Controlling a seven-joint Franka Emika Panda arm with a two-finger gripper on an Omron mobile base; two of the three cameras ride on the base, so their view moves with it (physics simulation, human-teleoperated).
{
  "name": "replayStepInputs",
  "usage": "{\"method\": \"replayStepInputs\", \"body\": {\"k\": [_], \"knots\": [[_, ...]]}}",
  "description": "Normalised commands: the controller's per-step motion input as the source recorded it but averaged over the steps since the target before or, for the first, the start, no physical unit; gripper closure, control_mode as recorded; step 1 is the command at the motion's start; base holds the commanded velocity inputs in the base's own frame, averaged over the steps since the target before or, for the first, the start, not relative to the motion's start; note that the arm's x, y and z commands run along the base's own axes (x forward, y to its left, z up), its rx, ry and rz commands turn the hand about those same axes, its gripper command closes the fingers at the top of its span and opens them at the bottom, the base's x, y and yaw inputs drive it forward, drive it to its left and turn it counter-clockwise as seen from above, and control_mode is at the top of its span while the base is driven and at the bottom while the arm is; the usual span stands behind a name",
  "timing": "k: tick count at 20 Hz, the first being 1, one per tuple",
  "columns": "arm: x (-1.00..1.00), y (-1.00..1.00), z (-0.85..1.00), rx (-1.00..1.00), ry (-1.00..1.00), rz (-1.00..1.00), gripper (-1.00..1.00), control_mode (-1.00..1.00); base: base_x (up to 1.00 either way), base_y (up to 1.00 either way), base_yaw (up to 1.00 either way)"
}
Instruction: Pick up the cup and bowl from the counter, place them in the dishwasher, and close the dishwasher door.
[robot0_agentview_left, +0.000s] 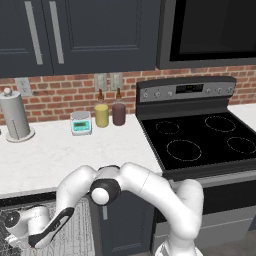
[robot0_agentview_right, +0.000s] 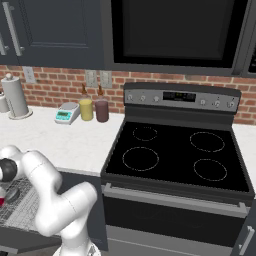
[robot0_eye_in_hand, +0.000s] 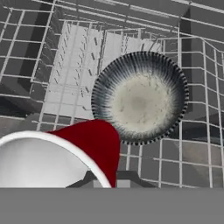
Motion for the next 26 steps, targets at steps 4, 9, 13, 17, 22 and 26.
{"method": "replayStepInputs", "body": {"k": [4, 9, 13, 17, 22, 26], "knots": [[0.1, 0.08, -0.46, 0.0, 0.0, 0.0, 1.0, -1.0, 0.0, 0.0, 0.0], [-0.33, 0.23, -0.18, 0.0, -0.03, 0.0, 1.0, -1.0, 0.0, 0.0, 0.0], [-0.28, 0.21, 0.15, 0.0, -0.14, 0.0, 1.0, -1.0, 0.0, 0.0, 0.0], [-0.29, 0.17, 0.0, 0.0, -0.04, 0.0, 1.0, -1.0, 0.0, 0.0, 0.0], [-0.02, 0.03, 0.13, 0.01, -0.06, 0.0, 1.0, -1.0, 0.0, 0.0, 0.0], [0.0, 0.0, 0.41, 0.12, -0.08, 0.0, 1.0, -1.0, 0.0, 0.0, 0.0]]}}
